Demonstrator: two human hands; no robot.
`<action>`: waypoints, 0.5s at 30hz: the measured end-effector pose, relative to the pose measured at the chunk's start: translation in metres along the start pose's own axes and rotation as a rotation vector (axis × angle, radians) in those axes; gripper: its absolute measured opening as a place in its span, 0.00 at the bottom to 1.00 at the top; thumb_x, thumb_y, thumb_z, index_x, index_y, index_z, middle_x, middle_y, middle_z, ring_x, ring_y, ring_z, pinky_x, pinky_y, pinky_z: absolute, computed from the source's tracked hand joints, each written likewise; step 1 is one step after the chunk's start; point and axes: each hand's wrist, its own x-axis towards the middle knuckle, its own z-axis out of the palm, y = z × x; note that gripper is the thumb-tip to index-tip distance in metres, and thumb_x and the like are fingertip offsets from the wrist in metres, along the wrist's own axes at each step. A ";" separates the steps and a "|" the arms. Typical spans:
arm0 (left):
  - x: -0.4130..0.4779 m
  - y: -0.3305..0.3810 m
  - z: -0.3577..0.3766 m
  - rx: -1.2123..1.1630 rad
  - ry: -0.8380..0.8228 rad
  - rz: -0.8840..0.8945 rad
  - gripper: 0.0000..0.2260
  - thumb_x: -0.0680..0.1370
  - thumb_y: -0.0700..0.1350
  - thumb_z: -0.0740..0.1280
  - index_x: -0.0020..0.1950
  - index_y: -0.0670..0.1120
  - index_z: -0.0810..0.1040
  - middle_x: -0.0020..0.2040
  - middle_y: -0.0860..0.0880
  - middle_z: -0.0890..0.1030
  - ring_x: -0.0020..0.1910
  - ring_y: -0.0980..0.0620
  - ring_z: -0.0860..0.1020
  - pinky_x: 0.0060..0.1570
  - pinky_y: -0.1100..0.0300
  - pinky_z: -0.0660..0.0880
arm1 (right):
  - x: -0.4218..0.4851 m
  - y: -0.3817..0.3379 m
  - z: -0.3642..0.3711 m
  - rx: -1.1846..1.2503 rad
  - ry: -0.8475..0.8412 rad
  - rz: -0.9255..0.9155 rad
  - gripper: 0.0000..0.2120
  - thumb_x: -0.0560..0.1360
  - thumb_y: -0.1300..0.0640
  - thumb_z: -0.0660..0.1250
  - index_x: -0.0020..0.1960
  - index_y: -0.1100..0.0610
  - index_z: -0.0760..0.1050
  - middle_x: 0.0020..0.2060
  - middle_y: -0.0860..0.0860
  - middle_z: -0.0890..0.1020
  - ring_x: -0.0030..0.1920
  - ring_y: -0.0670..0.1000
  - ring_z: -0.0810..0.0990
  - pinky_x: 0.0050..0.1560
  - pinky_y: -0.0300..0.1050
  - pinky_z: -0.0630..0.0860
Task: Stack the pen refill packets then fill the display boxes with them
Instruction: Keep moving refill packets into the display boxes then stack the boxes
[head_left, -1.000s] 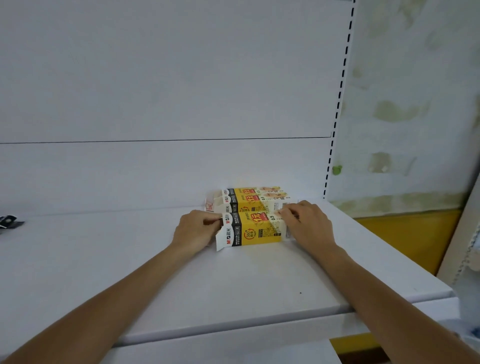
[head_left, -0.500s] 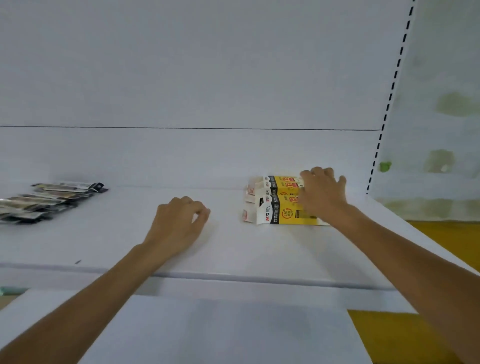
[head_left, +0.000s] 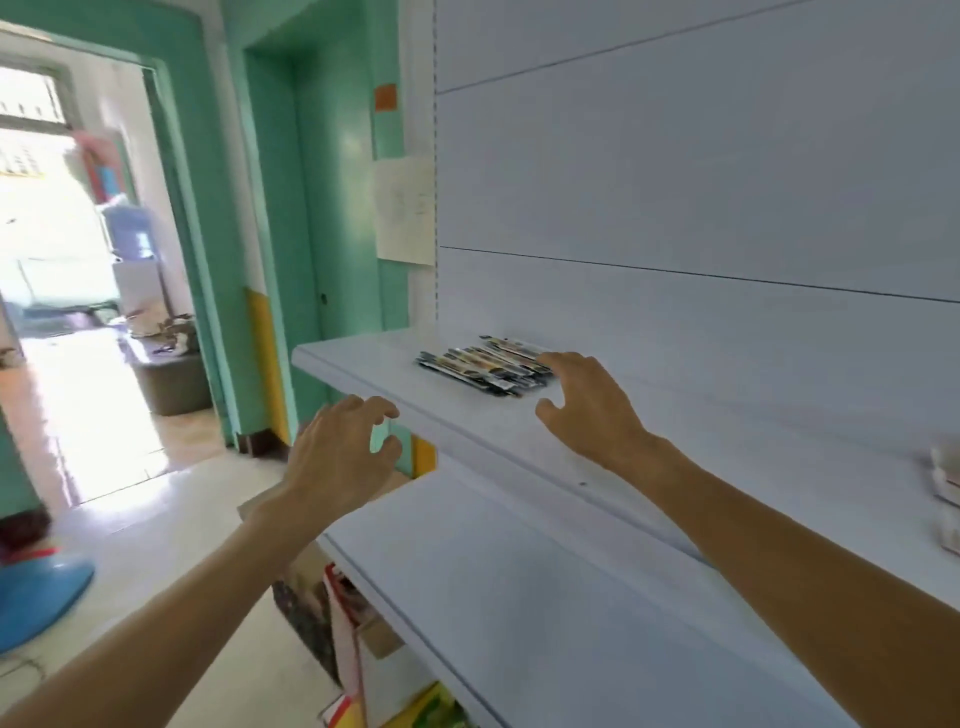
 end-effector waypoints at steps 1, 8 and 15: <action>0.003 -0.016 -0.003 0.006 0.009 -0.016 0.14 0.75 0.46 0.65 0.61 0.51 0.75 0.56 0.50 0.78 0.56 0.47 0.75 0.58 0.53 0.69 | 0.010 -0.014 0.013 0.041 -0.010 -0.018 0.23 0.75 0.59 0.62 0.69 0.58 0.65 0.66 0.55 0.71 0.66 0.55 0.67 0.64 0.48 0.65; 0.064 -0.109 -0.004 -0.054 -0.026 0.024 0.14 0.75 0.46 0.65 0.61 0.50 0.75 0.56 0.49 0.78 0.55 0.49 0.75 0.58 0.52 0.71 | 0.082 -0.080 0.097 0.128 -0.062 -0.057 0.25 0.76 0.57 0.62 0.72 0.57 0.62 0.68 0.55 0.68 0.68 0.54 0.63 0.67 0.47 0.61; 0.146 -0.176 0.028 -0.192 -0.132 0.129 0.13 0.75 0.47 0.65 0.58 0.48 0.76 0.55 0.48 0.78 0.52 0.49 0.75 0.55 0.53 0.72 | 0.157 -0.101 0.149 0.095 -0.019 0.112 0.25 0.76 0.55 0.61 0.72 0.56 0.62 0.67 0.56 0.69 0.68 0.56 0.66 0.67 0.50 0.64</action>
